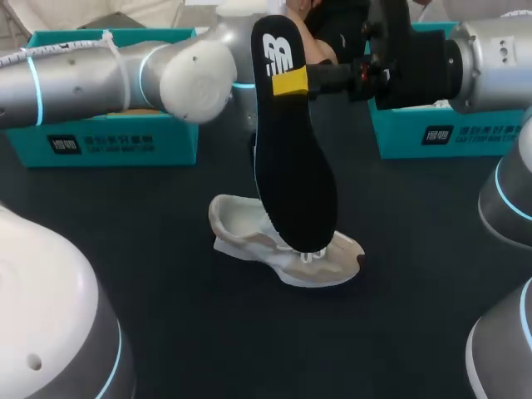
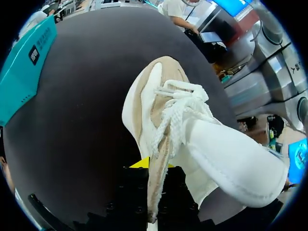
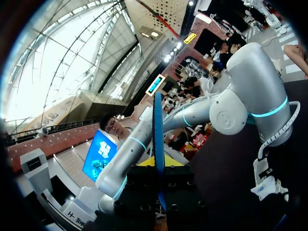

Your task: Take the shoe out of the shoebox, open the shoe tongue, remove and reinsert the insole, then place the shoe into the shoebox

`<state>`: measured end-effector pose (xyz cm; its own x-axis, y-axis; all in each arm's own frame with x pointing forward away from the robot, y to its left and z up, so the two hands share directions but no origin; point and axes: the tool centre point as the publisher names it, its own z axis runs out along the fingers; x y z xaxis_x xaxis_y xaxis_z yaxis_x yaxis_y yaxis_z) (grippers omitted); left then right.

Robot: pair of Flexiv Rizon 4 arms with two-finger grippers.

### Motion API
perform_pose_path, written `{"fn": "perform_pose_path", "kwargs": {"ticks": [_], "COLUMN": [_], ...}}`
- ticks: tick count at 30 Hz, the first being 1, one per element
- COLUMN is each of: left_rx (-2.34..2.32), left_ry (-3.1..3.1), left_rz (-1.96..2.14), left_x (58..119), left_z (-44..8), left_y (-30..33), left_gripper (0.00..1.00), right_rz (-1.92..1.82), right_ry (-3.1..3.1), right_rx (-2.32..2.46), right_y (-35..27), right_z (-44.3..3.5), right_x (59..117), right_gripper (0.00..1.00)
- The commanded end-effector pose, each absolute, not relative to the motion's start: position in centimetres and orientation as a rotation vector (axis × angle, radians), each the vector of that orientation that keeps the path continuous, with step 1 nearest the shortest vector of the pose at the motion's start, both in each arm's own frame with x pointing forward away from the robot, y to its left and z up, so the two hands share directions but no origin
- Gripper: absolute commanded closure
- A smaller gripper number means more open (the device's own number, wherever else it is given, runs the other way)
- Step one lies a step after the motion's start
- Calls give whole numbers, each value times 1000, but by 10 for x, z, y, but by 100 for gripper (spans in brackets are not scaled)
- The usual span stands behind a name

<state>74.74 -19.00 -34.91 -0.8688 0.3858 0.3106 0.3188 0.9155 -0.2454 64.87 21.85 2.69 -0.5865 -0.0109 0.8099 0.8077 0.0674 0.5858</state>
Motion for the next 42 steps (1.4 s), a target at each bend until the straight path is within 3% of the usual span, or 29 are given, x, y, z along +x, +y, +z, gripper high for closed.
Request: {"fn": "perform_pose_path", "kwargs": {"ticks": [1,10,42], "left_rx": [-1158,-1552,-1576], "left_ry": [-2033,-1662,-1829], "left_rz": [97,19,-81], "left_x": [754,745,758], "left_z": [-334,-305,-309], "left_y": [-188,-182,-178], "left_gripper": [100,100,100], "right_rz": [-1590,-1590,-1590], "right_ry": [-1694,-1694,-1694], "right_rx": [-804,-804,-804], "right_y": [221,221,221], "right_z": [27,27,27], "right_x": [649,649,649], "right_gripper": [100,100,100]}}
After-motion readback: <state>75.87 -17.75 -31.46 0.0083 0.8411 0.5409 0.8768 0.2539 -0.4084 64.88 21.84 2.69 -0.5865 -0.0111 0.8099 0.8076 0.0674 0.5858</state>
